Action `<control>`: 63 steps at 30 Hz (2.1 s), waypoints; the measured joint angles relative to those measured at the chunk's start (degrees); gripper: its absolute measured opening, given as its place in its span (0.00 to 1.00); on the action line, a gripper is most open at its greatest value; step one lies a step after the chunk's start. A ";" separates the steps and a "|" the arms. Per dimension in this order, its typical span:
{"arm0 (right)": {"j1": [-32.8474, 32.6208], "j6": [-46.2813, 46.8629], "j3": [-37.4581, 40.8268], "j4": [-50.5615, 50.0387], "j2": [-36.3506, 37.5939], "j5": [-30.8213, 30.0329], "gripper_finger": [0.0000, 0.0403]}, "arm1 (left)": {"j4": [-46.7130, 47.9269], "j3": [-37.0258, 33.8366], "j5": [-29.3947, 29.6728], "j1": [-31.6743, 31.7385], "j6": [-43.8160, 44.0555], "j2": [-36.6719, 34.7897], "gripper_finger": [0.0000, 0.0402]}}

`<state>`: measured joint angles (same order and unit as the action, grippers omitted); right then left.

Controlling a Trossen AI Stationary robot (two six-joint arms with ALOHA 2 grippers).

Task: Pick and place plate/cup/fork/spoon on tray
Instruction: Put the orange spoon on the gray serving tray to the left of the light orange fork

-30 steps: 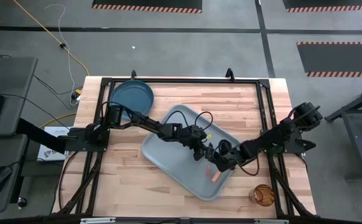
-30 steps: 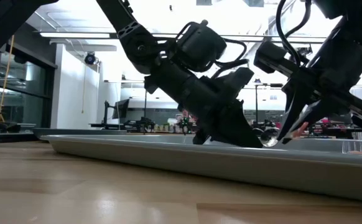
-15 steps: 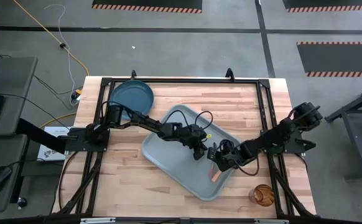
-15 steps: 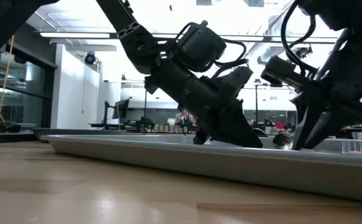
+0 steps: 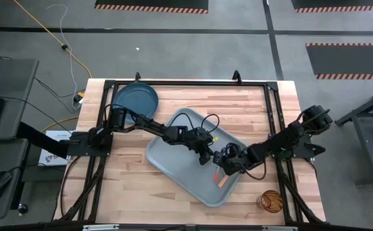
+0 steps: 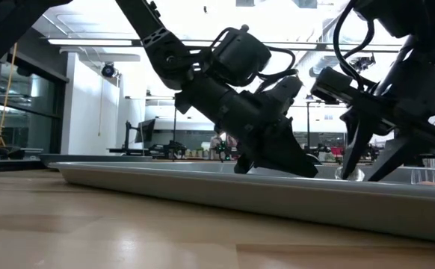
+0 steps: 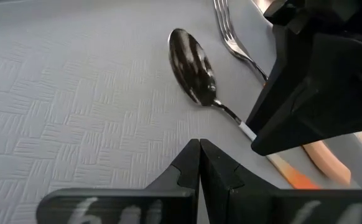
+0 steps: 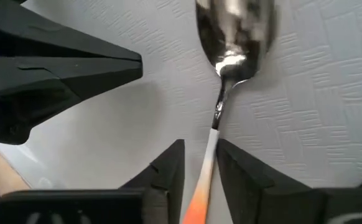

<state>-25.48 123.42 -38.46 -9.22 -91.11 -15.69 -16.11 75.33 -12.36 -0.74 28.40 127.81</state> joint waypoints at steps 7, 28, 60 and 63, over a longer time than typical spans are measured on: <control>-0.87 -0.90 0.11 -4.37 2.85 1.08 0.25 | 1.54 0.09 -4.46 1.73 -0.41 -0.12 0.00; 12.83 -28.48 -2.18 -15.17 14.66 -0.38 0.02 | -0.12 -19.43 -0.52 17.62 -9.96 -37.02 0.00; 20.94 -56.48 -6.80 -24.00 3.52 13.34 0.00 | -22.17 -52.15 22.16 11.79 1.18 -76.04 0.00; 20.94 -57.32 -6.80 -25.00 3.52 14.24 0.00 | -22.41 -52.15 22.16 11.81 1.38 -76.08 0.00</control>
<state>-4.54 66.10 -45.25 -34.22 -87.59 -1.45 -38.52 23.18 9.80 11.07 29.78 51.72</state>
